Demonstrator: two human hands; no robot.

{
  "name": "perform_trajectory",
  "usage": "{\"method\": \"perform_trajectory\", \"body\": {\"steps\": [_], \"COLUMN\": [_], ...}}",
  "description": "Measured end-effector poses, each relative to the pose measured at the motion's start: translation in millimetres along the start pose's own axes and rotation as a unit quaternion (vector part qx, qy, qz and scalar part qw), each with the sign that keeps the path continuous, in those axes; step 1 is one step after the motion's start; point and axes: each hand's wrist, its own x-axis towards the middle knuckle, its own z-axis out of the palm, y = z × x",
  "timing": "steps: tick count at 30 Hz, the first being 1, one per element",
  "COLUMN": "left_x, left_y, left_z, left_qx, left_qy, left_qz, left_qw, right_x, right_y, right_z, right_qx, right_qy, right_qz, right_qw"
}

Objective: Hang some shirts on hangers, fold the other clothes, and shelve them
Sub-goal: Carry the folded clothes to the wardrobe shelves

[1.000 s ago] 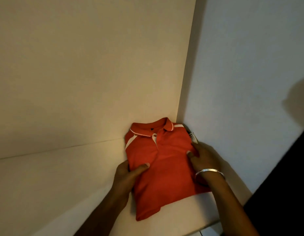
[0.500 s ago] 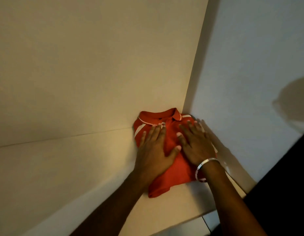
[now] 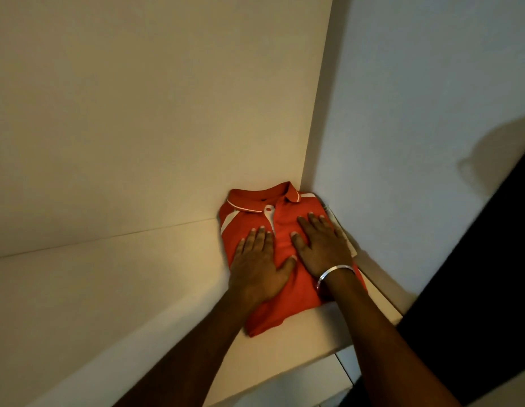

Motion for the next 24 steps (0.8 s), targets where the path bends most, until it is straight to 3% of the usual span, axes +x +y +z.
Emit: {"method": "perform_trajectory", "body": {"steps": [8,12,14,20,24], "left_x": [-11.1,-40.7,-63.2,-169.3,-282.7], "left_y": [1.7,22.3,38.2,80.3,111.3], "left_z": [-8.7,-12.9,-13.0,10.3,42.6], "left_qx": [-0.034,-0.092,-0.117,-0.222,-0.252], "left_qy": [0.032,0.148,0.17,0.102,-0.01], "left_qz": [0.032,0.178,0.26,0.449,0.537], "left_qw": [0.998,0.968,0.943,0.859,0.805], "right_x": [-46.0,-124.8,-177.4,-362.8,-522.1], "right_y": [-1.8,5.6,5.9,-11.5,-54.0], "right_z": [-7.8,-16.2,-15.9,4.2,22.3], "right_qx": [0.064,0.094,0.079,0.06,0.018], "right_qy": [0.06,0.165,0.233,0.35,0.366], "right_qz": [0.034,0.112,0.178,0.316,0.459], "right_qw": [0.996,0.975,0.953,0.88,0.809]}}
